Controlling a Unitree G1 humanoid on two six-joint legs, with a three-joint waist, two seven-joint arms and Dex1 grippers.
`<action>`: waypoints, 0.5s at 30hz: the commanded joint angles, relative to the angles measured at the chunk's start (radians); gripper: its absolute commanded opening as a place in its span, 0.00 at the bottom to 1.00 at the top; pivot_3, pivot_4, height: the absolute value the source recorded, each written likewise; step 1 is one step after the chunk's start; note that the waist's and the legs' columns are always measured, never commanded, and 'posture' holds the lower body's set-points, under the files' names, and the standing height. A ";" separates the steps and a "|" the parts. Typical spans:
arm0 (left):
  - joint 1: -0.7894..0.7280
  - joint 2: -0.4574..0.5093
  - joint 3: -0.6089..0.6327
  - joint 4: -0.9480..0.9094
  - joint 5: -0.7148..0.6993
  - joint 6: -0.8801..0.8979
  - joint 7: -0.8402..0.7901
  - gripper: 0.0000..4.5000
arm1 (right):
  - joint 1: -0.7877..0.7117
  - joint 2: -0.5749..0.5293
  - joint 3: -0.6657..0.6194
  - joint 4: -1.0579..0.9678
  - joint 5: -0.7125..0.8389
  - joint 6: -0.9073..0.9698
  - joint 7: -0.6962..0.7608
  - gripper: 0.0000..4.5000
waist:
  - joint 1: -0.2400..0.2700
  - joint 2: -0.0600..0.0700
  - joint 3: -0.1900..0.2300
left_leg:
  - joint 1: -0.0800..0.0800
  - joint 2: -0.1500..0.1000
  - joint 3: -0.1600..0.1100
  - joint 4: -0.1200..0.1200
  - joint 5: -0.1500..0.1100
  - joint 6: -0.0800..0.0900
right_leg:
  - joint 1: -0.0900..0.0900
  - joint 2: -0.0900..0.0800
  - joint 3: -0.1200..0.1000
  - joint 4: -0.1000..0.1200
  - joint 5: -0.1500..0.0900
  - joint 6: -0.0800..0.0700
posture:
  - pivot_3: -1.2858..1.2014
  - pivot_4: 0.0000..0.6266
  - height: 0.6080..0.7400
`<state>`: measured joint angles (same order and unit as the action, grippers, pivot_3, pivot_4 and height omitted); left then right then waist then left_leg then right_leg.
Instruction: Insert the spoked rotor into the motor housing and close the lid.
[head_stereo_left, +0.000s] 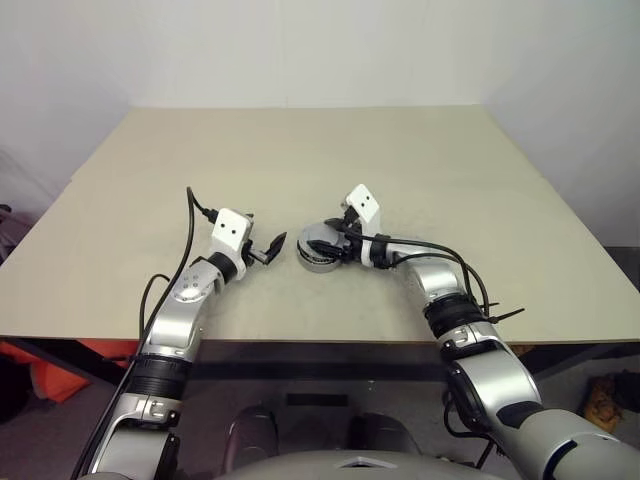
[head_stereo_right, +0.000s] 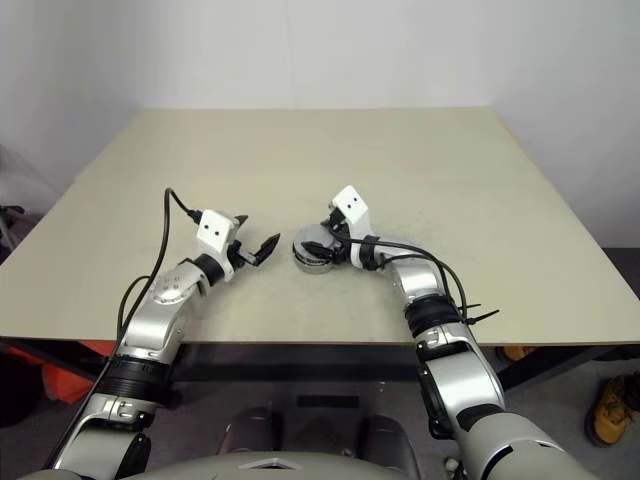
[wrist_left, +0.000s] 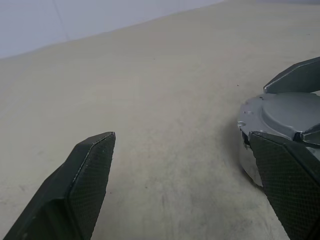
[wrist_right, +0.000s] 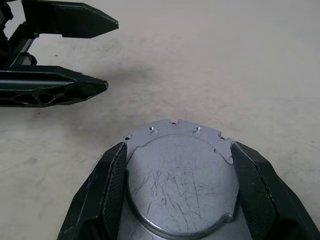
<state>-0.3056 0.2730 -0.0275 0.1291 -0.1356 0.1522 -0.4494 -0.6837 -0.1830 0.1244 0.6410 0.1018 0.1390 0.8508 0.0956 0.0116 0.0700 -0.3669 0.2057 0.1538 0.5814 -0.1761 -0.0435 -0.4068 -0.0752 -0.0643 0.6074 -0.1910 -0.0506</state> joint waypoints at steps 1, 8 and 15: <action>-0.007 0.007 0.014 -0.038 -0.002 -0.008 0.003 1.00 | -0.012 0.019 -0.033 -0.048 0.056 0.004 0.020 0.70 | 0.000 0.000 0.000 | 0.000 0.000 0.000 0.000 0.000 0.000 | 0.000 0.000 0.000 0.000 0.000 0.000 | 0.52 0.00 1.00; -0.004 0.008 0.014 -0.040 -0.002 -0.007 0.002 1.00 | -0.021 0.025 -0.073 -0.060 0.098 -0.006 0.021 0.70 | 0.000 0.000 0.000 | 0.000 0.000 0.000 0.000 0.000 0.000 | 0.000 0.000 0.000 0.000 0.000 0.000 | 0.52 0.00 1.00; -0.002 0.008 0.014 -0.043 -0.002 -0.006 0.003 1.00 | 0.040 -0.028 -0.001 -0.102 0.058 -0.051 0.132 0.70 | 0.002 0.000 0.000 | -0.001 0.000 0.000 0.000 0.000 0.000 | 0.000 0.000 0.000 0.000 0.000 0.000 | 0.52 0.00 1.00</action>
<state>-0.3043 0.2742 -0.0278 0.1280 -0.1355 0.1540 -0.4493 -0.6397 -0.1984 0.1213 0.5966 0.1573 0.1200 0.9570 0.0977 0.0116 0.0700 -0.3677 0.2057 0.1537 0.5815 -0.1761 -0.0432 -0.4068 -0.0753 -0.0645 0.6072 -0.1910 -0.0506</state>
